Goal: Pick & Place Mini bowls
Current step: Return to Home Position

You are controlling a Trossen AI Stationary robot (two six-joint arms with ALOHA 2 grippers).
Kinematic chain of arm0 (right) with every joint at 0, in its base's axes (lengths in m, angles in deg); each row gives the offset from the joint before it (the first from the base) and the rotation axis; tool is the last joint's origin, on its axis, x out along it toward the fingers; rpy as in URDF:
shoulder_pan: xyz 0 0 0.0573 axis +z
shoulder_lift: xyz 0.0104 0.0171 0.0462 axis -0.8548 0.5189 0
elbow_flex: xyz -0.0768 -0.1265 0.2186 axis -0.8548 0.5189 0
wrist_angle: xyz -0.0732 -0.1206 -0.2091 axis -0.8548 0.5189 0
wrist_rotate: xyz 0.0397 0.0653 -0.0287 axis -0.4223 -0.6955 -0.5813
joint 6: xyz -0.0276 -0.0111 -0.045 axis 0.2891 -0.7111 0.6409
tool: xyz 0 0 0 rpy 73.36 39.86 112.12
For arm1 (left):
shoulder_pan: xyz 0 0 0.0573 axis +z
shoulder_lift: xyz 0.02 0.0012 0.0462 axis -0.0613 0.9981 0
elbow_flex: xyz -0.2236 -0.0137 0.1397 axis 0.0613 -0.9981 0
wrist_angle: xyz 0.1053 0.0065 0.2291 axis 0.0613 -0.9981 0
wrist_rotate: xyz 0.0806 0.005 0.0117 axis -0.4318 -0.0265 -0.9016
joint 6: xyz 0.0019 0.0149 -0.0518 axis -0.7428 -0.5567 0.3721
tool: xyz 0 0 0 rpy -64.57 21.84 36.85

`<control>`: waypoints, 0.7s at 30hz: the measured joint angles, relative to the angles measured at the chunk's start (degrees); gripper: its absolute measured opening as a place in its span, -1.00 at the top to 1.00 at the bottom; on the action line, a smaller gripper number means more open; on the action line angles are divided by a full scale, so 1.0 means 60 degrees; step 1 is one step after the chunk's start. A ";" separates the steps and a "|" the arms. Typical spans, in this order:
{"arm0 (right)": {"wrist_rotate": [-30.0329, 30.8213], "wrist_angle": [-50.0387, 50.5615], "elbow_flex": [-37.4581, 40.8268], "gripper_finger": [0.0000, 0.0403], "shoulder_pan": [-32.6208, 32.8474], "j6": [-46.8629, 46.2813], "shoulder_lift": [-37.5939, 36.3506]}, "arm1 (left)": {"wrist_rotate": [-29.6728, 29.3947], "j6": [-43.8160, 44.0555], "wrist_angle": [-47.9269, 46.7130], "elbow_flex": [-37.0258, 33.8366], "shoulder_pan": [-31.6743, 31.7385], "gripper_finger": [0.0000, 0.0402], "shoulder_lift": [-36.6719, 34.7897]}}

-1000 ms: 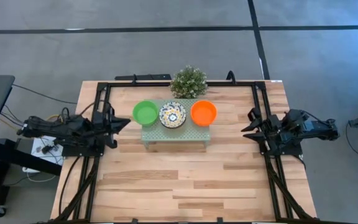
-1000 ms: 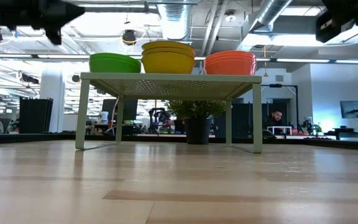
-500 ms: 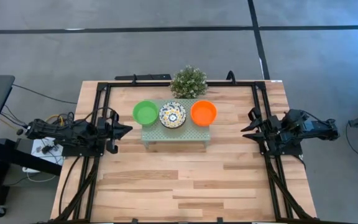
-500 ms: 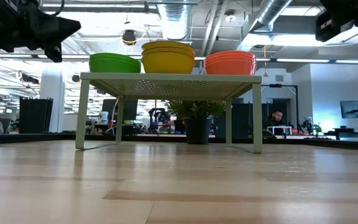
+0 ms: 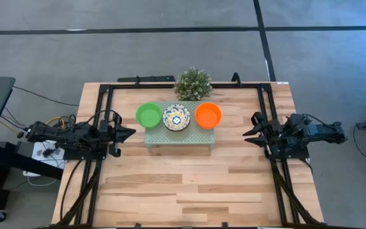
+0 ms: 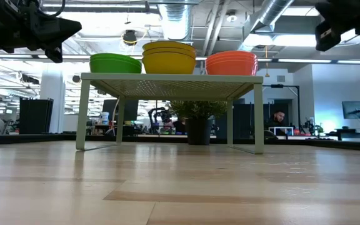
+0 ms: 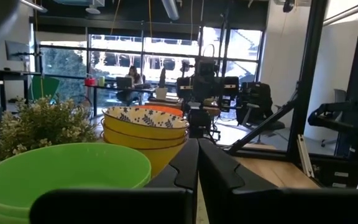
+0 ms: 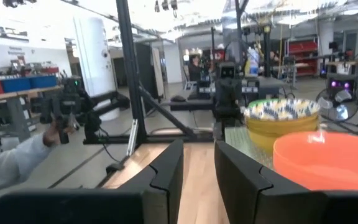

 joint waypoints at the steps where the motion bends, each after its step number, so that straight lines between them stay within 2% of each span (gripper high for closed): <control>1: 0.0000 -0.0030 0.0107 0.57 0.0000 -0.0005 0.0004 | 0.0000 0.0000 0.0003 0.0000 0.0000 0.94 0.0027; 9: 0.0007 -0.0892 0.0869 0.57 -0.0007 -0.0410 0.0000 | 0.0000 0.0000 0.0014 0.0000 0.0000 0.94 0.0268; 17: 0.0007 -0.0932 0.1291 0.57 -0.0004 -0.0413 0.0002 | 0.0000 0.0000 0.0060 0.0000 0.0000 0.94 0.0543; 21: 0.0007 -0.1873 0.1806 0.57 -0.0004 -0.0412 0.0000 | 0.0000 0.0000 0.0082 0.0000 0.0000 0.94 0.0710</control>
